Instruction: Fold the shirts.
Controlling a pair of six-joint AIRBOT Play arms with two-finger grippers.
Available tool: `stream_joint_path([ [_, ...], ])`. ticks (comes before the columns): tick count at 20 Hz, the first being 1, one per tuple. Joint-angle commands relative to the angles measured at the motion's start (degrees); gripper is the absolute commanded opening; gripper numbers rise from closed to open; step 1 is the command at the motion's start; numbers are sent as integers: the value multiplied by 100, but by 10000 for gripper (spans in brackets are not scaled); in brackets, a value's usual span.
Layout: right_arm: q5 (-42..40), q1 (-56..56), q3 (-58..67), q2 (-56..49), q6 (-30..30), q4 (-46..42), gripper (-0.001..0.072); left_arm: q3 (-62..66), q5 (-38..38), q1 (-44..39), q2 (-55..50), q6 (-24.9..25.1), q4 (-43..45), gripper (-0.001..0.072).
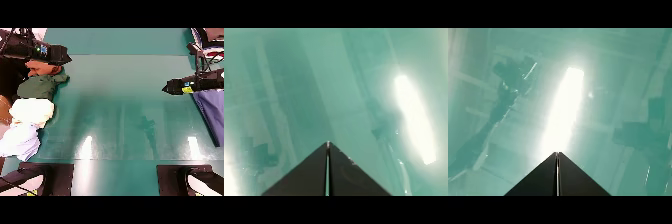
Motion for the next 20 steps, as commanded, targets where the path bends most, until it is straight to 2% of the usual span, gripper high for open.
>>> stream_joint_path([
  [1,42,17,4,4,52,-9,16,-2,2,-2,4,0,2,27],
  [13,55,17,4,4,52,-11,16,-2,2,-2,4,0,2,27],
  [15,55,17,4,4,52,-11,16,-2,254,-2,2,22,66,29],
  [16,55,17,4,4,50,-11,16,-2,468,0,2,184,236,101],
  [17,55,17,4,4,52,-11,16,-2,686,-2,-4,273,555,413],
  [18,57,17,4,7,52,-11,16,-2,896,0,-35,223,994,569],
  [20,59,17,4,4,50,-11,16,-2,1150,20,-216,-157,2251,554],
])
